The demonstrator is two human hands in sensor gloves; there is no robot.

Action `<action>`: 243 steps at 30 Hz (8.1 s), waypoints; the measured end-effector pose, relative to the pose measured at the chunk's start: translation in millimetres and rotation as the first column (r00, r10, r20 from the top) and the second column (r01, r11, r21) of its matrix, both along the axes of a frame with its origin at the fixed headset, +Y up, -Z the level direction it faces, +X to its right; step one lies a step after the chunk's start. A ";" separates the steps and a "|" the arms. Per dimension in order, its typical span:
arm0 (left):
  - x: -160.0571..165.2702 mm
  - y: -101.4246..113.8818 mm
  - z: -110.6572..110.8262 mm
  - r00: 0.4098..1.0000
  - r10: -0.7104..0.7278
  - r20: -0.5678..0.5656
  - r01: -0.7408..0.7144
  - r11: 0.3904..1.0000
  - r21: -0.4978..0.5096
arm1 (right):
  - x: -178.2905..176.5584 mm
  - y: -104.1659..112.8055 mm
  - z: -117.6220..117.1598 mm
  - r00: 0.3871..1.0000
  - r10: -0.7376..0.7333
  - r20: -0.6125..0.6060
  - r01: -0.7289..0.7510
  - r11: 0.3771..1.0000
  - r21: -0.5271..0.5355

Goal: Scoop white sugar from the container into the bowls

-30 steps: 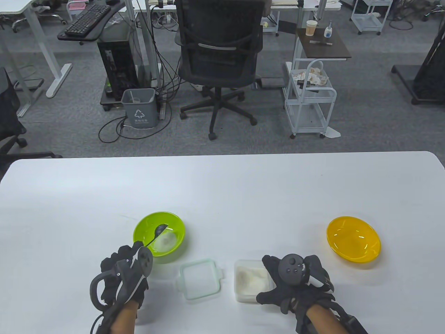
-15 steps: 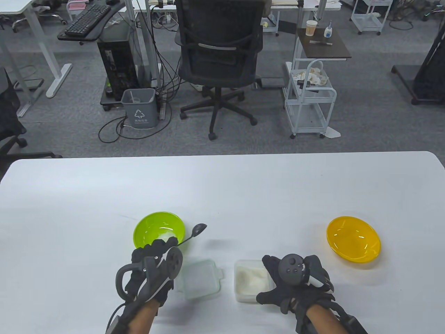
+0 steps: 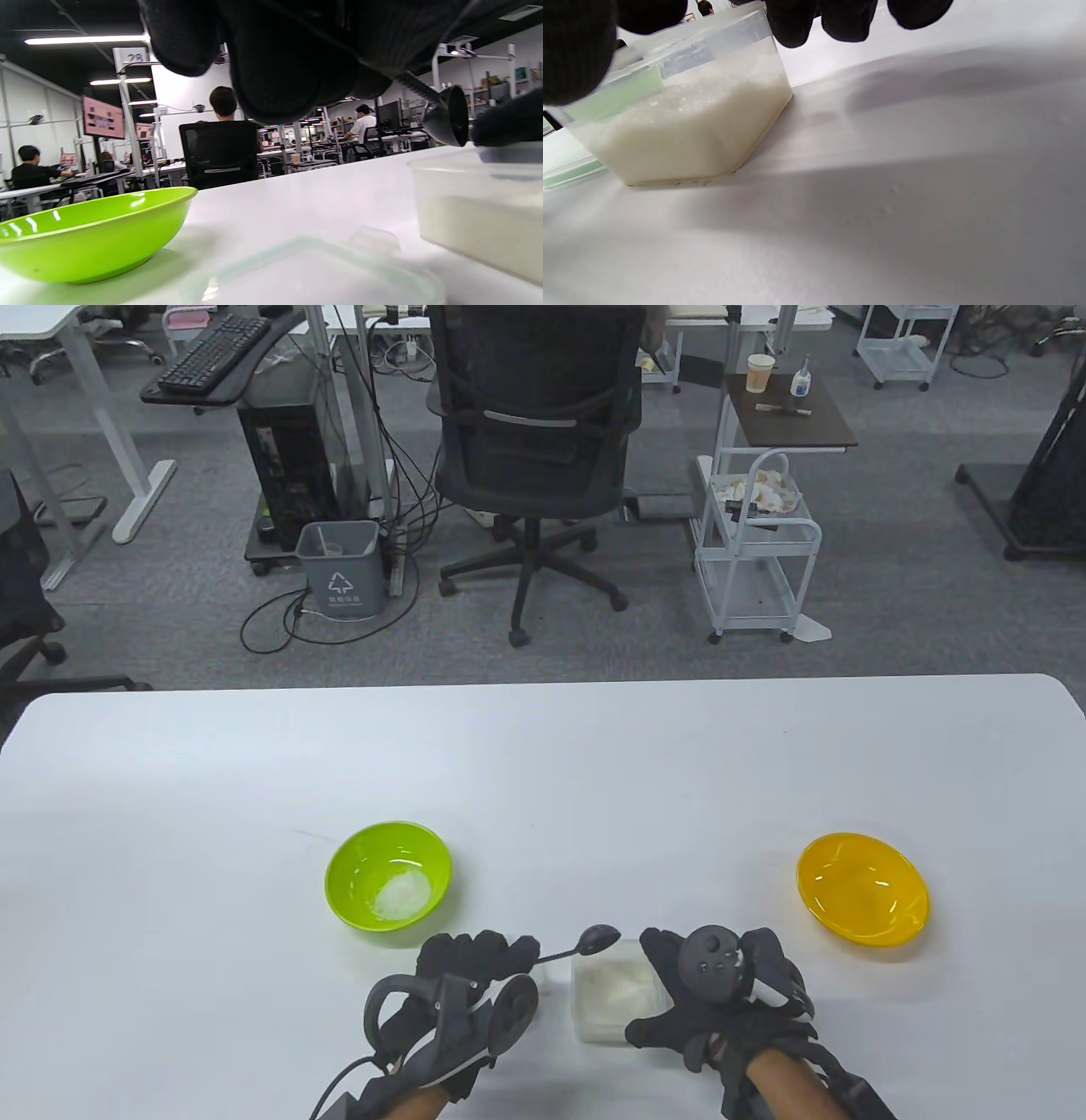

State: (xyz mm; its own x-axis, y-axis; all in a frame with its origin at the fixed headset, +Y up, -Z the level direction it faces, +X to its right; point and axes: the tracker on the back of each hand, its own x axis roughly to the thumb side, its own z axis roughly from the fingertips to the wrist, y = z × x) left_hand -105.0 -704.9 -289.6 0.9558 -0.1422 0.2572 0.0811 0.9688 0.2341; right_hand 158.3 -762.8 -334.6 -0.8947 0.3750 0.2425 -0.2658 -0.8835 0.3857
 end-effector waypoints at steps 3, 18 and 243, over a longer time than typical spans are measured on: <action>9.4 -5.7 5.6 0.994 -0.108 0.022 0.107 0.993 0.048 | -0.1 -0.2 0.1 1.000 -0.003 0.001 0.003 1.000 -0.001; 43.1 -11.2 18.8 0.938 -0.308 0.158 0.306 0.951 0.039 | -0.4 -0.1 0.7 1.000 0.006 0.002 -0.006 1.000 0.006; 24.2 -63.9 -33.1 0.942 0.334 -0.011 -0.283 0.780 -0.558 | 39.1 1.2 8.4 0.935 -0.190 0.298 0.246 0.955 -0.163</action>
